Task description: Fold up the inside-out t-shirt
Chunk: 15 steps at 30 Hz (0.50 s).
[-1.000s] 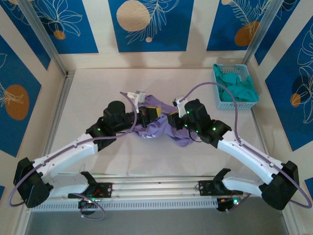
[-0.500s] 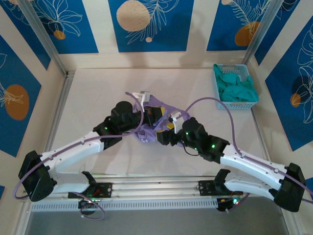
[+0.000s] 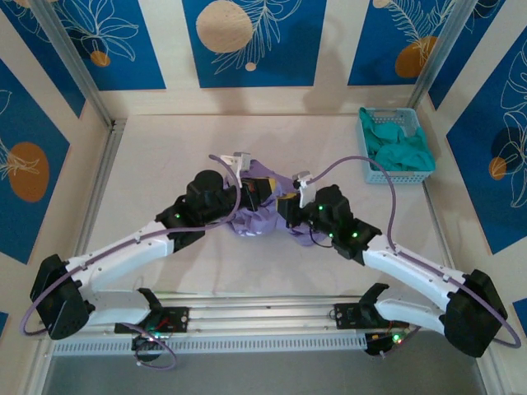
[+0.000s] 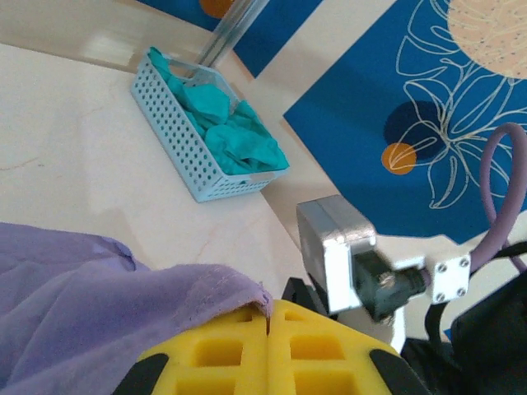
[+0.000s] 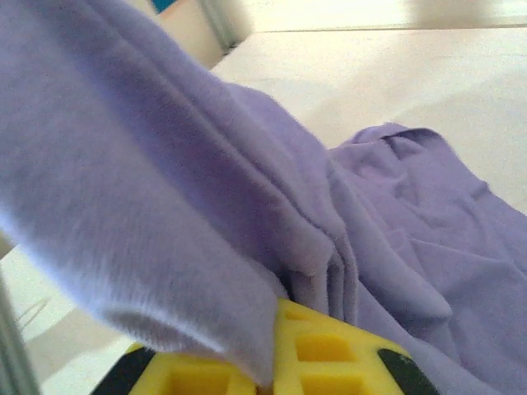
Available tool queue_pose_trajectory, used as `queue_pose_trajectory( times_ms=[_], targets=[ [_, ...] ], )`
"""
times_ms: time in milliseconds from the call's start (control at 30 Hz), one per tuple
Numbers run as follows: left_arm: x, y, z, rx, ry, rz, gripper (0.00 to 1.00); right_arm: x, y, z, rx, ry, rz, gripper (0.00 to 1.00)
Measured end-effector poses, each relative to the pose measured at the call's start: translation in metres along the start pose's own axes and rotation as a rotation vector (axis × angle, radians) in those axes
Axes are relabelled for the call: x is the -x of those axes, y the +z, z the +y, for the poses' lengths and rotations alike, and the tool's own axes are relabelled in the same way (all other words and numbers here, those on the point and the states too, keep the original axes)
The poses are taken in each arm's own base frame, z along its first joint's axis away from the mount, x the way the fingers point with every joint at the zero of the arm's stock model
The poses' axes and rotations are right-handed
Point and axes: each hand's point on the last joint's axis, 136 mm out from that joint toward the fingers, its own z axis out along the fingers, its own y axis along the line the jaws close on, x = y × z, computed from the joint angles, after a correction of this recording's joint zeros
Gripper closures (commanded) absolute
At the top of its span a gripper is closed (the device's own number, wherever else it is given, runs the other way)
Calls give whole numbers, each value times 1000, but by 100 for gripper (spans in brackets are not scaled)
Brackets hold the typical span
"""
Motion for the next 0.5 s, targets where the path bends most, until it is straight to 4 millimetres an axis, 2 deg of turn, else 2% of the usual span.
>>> queue_pose_trajectory(
  times_ms=[233, 367, 500],
  targets=[
    [16, -3, 21, 57, -15, -16, 99, 11, -24, 21, 295, -9, -4, 97],
    [19, 1, 23, 48, -12, 9, 87, 18, -35, 34, 415, -22, -11, 97],
    [18, 0, 32, 42, 6, 42, 70, 20, -42, 36, 470, -16, -9, 97]
  ],
)
